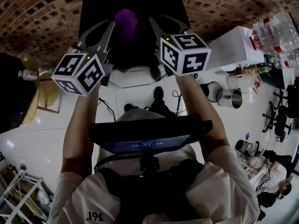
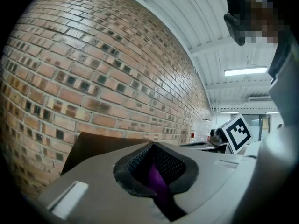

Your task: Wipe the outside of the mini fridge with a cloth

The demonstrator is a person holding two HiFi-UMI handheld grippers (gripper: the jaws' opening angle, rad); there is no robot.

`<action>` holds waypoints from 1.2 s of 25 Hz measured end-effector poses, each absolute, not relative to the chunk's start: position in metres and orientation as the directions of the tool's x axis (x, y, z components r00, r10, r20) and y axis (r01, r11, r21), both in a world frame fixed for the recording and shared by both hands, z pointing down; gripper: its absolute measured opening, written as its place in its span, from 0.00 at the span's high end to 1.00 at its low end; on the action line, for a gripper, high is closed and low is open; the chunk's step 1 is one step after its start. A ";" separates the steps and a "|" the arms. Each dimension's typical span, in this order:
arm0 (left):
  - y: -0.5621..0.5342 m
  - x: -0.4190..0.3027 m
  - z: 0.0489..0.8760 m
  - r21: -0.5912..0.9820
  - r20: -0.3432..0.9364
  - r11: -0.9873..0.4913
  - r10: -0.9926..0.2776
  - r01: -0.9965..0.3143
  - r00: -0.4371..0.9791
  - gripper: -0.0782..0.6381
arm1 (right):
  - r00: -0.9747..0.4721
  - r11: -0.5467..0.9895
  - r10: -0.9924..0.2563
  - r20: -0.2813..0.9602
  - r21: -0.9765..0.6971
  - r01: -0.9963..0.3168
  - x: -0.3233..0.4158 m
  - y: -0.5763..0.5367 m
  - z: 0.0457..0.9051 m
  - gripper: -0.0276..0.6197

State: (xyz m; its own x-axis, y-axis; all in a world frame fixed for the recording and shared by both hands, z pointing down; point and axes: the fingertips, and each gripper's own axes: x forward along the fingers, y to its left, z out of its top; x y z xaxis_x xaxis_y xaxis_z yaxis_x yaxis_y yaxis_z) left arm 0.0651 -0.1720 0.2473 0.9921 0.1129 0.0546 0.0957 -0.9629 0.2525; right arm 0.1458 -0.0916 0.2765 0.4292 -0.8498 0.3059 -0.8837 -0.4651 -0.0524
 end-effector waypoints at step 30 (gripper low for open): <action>-0.179 0.081 0.265 0.087 0.188 -0.995 0.058 0.042 0.981 0.88 | 0.415 -0.447 -0.846 0.335 -0.022 -0.894 0.154 -0.091 0.278 0.94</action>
